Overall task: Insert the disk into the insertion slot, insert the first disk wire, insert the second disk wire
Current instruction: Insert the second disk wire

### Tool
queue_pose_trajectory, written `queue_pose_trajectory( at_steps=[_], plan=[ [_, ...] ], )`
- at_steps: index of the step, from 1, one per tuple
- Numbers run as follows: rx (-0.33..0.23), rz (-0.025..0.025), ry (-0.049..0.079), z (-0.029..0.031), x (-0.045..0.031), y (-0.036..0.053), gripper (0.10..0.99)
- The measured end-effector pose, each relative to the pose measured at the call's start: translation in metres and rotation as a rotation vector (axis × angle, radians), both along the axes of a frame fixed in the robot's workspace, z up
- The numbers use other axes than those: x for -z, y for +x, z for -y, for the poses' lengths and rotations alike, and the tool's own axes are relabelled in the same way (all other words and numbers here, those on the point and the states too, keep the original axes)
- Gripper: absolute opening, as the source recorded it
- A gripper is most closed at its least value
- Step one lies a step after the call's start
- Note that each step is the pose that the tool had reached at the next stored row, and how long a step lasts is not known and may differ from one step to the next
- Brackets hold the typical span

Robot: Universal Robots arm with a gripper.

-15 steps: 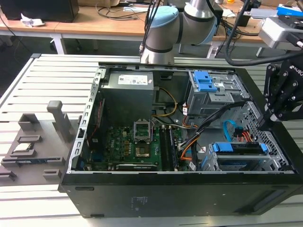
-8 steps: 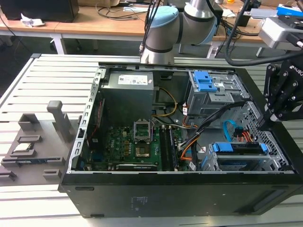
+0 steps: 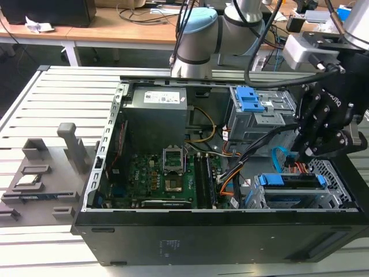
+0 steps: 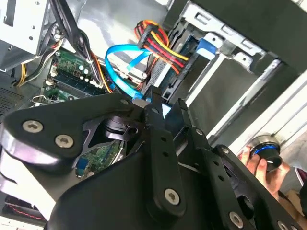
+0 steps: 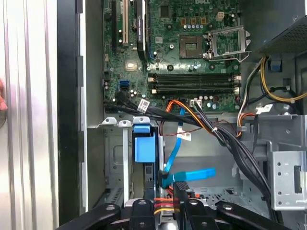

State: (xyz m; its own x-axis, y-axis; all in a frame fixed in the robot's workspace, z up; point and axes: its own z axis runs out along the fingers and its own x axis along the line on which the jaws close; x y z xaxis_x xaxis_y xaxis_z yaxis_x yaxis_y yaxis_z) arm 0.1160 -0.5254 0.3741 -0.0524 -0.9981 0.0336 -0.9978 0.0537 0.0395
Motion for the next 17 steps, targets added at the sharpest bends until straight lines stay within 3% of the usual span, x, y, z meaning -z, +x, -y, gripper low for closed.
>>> queue_pose_trajectory(
  at_steps=[4,12,16,17],
  plan=[
    [0.000,0.0000,0.000,-0.0004,0.0061,-0.0111,0.302],
    [0.000,0.0000,-0.008,-0.0004,0.0084,-0.0131,0.302],
    [0.000,0.0000,-0.010,-0.0004,0.0085,-0.0131,0.161],
    [0.000,0.0000,-0.011,-0.0004,0.0084,-0.0131,0.161]
  ],
)
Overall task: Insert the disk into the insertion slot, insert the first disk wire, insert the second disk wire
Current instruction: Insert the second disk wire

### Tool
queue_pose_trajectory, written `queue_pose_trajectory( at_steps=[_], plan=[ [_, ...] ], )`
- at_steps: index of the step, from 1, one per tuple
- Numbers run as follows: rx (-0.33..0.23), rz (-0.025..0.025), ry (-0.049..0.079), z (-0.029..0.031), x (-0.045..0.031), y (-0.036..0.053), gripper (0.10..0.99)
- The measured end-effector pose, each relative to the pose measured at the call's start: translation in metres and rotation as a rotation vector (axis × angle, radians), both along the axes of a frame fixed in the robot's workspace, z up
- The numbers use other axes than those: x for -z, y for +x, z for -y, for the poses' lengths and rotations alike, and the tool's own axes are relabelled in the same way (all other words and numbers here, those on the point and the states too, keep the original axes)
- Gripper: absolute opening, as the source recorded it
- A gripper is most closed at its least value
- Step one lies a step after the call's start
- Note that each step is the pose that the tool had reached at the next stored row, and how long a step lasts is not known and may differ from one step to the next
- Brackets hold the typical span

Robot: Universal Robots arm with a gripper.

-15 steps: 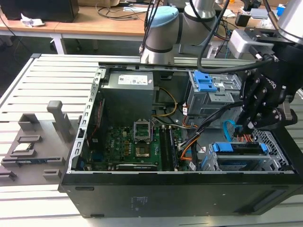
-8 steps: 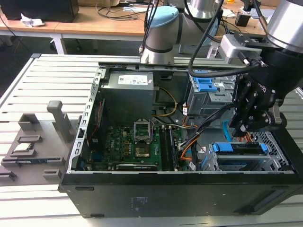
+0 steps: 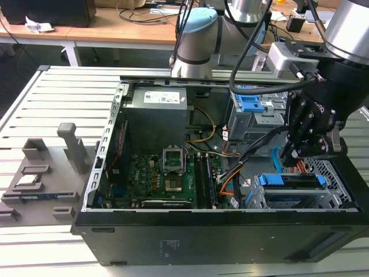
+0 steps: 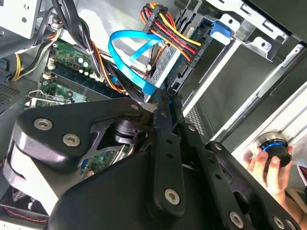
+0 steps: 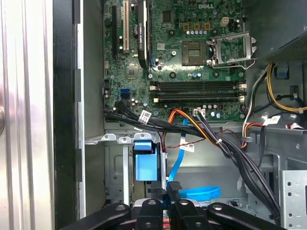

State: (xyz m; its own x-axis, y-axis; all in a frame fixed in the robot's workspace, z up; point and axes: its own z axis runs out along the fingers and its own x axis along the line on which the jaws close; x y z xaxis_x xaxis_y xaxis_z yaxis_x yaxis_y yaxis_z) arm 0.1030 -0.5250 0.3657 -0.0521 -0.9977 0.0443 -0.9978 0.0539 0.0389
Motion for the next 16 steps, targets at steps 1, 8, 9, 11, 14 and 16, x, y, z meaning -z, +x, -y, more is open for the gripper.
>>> queue_pose_trajectory(
  at_steps=[1,8,9,11,14,16],
  plan=[
    [0.000,0.0000,0.000,0.0000,0.0000,0.0000,0.161],
    [0.000,0.0000,-0.004,0.0045,0.0096,0.0043,0.161],
    [0.000,0.0000,-0.004,0.0046,0.0107,0.0069,0.161],
    [0.000,-0.0001,-0.004,0.0045,0.0128,0.0105,0.161],
    [0.000,-0.0001,-0.004,0.0059,0.0166,0.0146,0.161],
    [0.000,-0.0001,-0.004,0.0070,0.0177,0.0156,0.161]
  ],
)
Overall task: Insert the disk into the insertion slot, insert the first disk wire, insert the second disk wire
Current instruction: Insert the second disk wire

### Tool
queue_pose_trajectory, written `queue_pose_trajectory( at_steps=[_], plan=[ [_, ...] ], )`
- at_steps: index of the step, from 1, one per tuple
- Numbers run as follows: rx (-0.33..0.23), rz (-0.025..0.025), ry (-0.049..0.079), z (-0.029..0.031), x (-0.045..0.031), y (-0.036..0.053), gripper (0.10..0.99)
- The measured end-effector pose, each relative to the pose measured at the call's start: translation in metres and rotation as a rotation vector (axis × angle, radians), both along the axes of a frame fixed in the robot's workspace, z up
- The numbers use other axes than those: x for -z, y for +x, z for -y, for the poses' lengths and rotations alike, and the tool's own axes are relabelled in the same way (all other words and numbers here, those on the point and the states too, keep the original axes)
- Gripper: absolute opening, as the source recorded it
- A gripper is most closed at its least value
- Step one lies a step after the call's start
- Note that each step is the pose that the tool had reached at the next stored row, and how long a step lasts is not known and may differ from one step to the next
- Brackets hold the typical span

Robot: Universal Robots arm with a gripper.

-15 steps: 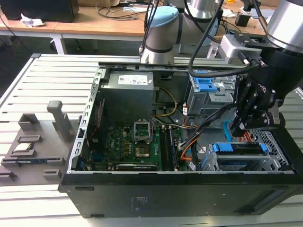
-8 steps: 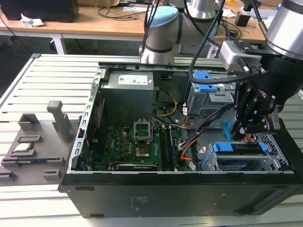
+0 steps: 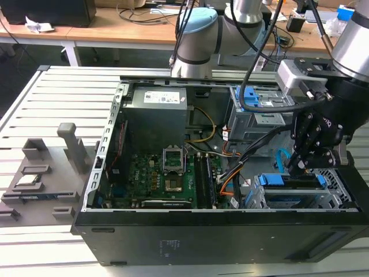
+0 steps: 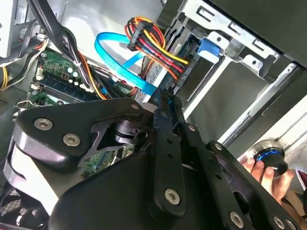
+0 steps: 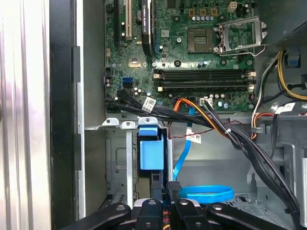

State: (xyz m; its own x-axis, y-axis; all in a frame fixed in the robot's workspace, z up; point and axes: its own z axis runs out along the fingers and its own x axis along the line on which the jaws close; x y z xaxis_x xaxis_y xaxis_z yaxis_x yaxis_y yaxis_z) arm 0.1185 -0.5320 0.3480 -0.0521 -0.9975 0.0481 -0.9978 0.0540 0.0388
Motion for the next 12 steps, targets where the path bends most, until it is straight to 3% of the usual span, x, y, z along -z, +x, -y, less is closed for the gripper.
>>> queue_pose_trajectory(
  at_steps=[12],
  plan=[
    [0.000,-0.0001,-0.001,0.0031,0.0095,0.0035,0.161]
  ],
)
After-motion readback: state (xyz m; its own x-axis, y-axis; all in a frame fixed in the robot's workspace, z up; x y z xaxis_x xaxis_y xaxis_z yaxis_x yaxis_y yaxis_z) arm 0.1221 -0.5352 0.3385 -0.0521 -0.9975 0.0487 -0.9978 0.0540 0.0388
